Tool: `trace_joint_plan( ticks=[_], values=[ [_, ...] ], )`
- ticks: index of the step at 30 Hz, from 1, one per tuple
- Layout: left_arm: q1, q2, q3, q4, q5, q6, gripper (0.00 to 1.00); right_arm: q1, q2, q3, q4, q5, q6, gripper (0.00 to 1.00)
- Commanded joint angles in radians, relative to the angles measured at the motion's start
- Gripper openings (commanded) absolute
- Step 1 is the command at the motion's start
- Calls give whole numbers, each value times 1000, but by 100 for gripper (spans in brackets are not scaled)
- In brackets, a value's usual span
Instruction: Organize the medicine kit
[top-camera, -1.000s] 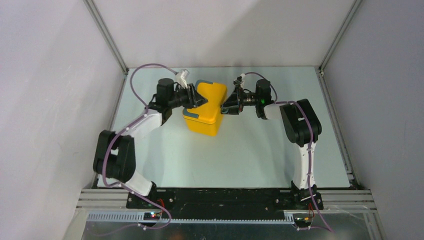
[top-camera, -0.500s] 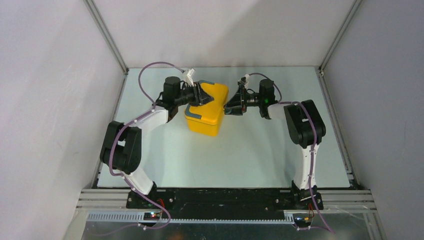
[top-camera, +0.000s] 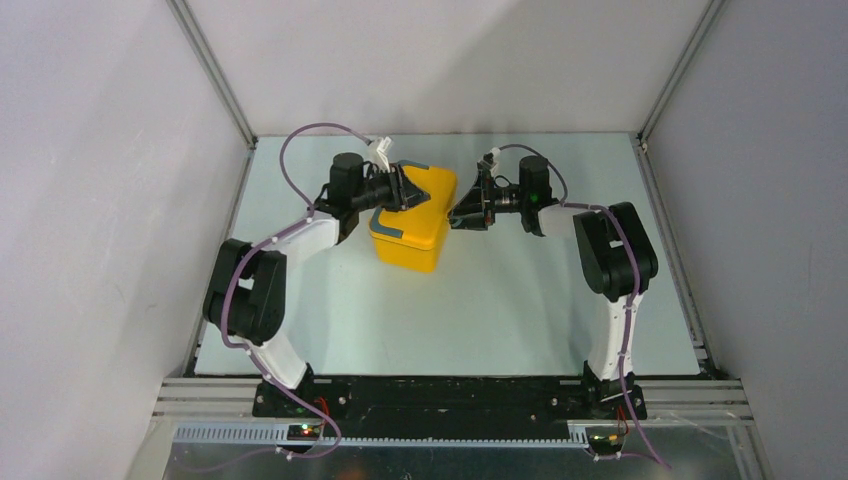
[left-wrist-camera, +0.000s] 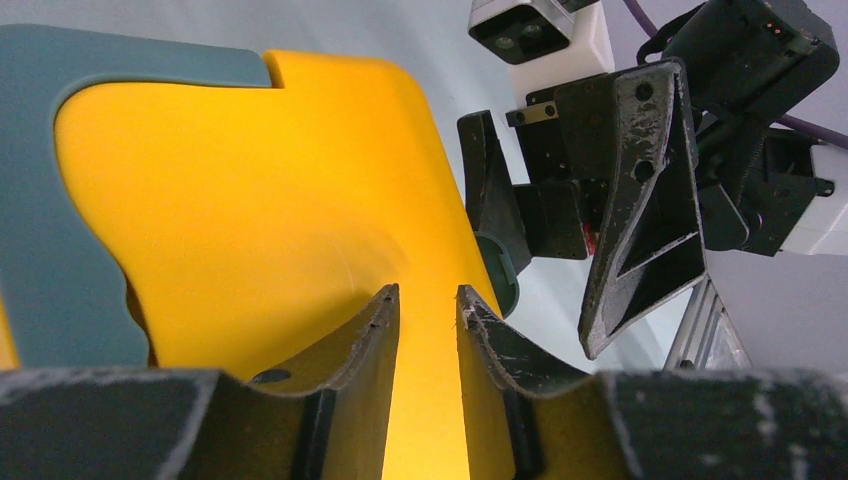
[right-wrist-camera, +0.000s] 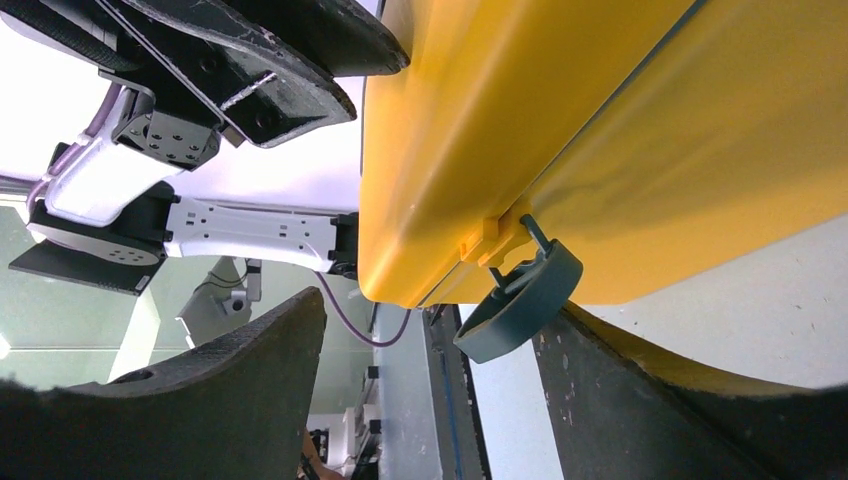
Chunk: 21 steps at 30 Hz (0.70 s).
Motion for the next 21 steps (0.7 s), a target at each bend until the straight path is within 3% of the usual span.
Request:
trace_joint_plan(
  ticks=[1, 13, 21],
  values=[
    [-14, 64, -32, -173, -55, 24, 35, 7, -90, 16, 22, -12, -37, 76],
    [-21, 78, -30, -175, -56, 24, 35, 1, -135, 16, -64, -6, -108, 71],
    [-24, 74, -32, -179, -58, 31, 35, 1, -81, 16, 13, -1, -54, 71]
  ],
)
